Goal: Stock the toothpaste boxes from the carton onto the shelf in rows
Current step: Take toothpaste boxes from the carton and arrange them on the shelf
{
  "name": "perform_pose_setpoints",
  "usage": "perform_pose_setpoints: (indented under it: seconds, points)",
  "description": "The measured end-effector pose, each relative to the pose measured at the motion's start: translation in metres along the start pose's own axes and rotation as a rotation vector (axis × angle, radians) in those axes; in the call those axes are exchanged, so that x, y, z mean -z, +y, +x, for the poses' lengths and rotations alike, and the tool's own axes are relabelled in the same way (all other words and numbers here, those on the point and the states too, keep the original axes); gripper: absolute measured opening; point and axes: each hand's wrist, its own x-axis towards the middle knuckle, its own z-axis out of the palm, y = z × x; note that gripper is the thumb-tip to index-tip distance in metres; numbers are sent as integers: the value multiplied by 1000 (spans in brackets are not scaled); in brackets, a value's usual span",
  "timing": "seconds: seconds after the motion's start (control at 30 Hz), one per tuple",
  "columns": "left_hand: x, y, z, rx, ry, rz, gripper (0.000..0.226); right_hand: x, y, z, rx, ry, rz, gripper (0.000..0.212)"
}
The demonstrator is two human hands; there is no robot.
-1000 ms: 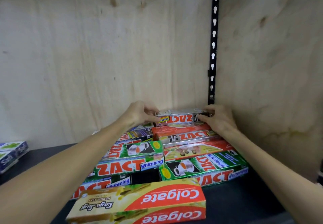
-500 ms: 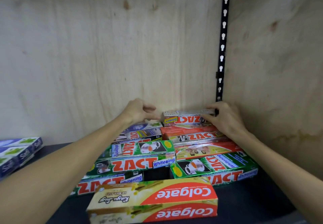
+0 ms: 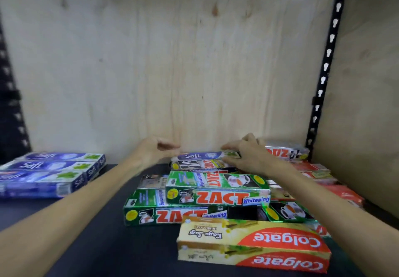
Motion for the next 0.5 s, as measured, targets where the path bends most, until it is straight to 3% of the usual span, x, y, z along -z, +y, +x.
perform_pose_setpoints:
  seconds: [0.13, 0.23, 0.3, 0.5]
  points:
    - [4, -11, 0, -6, -24, 48, 25, -9, -5, 9, -40, -77, -82, 41]
    - [6, -20, 1, -20, -58, 30, 26, -10, 1, 15, -77, -144, -6, 28]
    - [6, -26, 2, -31, -72, 16, 28, -7, 0, 18, -90, -185, 46, 31]
    - [24, -52, -7, 22, -17, 1, 32, -3, -39, 24, 64, -308, 239, 35]
